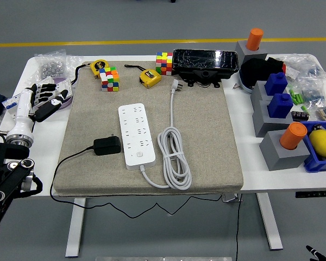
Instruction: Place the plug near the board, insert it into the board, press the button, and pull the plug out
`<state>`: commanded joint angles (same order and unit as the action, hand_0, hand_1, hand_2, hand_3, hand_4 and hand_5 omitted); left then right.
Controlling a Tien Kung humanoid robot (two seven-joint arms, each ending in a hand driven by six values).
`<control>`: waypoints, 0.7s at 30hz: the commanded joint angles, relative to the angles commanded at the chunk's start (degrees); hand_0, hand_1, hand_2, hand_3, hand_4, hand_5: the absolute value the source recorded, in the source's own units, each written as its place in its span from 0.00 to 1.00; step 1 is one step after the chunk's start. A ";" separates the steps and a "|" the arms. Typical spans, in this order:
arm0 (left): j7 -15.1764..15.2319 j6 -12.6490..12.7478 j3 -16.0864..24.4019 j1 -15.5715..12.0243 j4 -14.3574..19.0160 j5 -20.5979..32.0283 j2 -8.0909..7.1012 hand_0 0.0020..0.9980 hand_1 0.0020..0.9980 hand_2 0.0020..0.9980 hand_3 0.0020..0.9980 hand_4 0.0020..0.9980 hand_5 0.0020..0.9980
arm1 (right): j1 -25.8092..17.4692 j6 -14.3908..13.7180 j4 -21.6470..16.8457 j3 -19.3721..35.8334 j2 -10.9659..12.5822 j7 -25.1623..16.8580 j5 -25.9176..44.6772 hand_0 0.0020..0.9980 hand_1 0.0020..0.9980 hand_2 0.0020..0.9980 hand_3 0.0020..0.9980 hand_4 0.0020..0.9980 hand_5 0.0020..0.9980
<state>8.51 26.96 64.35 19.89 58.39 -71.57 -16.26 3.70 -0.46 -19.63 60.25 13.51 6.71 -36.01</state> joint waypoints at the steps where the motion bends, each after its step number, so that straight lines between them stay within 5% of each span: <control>1: -0.01 -0.01 0.03 0.00 0.04 -0.02 0.00 0.65 0.67 0.67 0.60 0.83 0.42 | 0.02 -0.01 -0.02 0.02 0.00 0.00 -0.02 0.58 0.67 0.69 0.62 0.99 0.52; 21: -0.24 -0.72 1.25 -0.52 0.62 -0.29 -0.19 0.65 0.66 0.65 0.59 0.81 0.40 | 0.43 -0.04 -0.10 0.19 -0.04 -0.03 -0.05 0.58 0.67 0.69 0.62 0.98 0.52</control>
<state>8.27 26.24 65.60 19.37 59.01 -71.86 -16.46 4.13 -0.50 -19.73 60.44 13.48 6.68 -36.07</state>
